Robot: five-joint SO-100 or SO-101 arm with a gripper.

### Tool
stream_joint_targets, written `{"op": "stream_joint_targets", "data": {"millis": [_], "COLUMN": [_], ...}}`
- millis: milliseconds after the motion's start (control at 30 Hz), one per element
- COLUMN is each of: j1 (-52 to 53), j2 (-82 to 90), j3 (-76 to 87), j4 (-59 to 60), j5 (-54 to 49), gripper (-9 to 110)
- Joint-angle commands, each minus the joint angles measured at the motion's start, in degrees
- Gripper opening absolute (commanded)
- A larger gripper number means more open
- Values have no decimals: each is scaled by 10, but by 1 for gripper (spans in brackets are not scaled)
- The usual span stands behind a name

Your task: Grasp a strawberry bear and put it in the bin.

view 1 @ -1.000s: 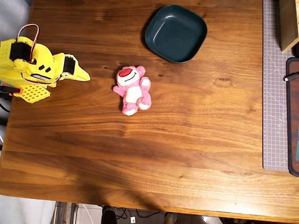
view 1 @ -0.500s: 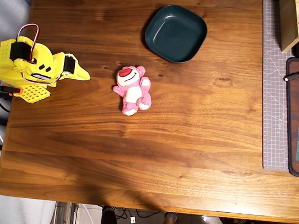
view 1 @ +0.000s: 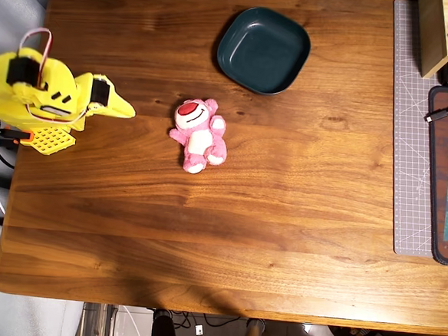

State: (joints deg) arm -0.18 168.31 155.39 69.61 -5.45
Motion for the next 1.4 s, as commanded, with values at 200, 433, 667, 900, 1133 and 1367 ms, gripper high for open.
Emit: {"op": "stream_joint_targets", "data": {"millis": [200, 433, 667, 900, 1133, 1367], "j1": [-1, 4, 4, 9, 12, 10], "j2": [-346, -512, -617, -675, -696, -734], "j3": [-279, -383, -453, -473, -455, -408], "j4": [28, 30, 30, 32, 13, -47], "j5": [10, 10, 11, 11, 11, 11], "gripper": [12, 18, 31, 47, 49, 49]}}
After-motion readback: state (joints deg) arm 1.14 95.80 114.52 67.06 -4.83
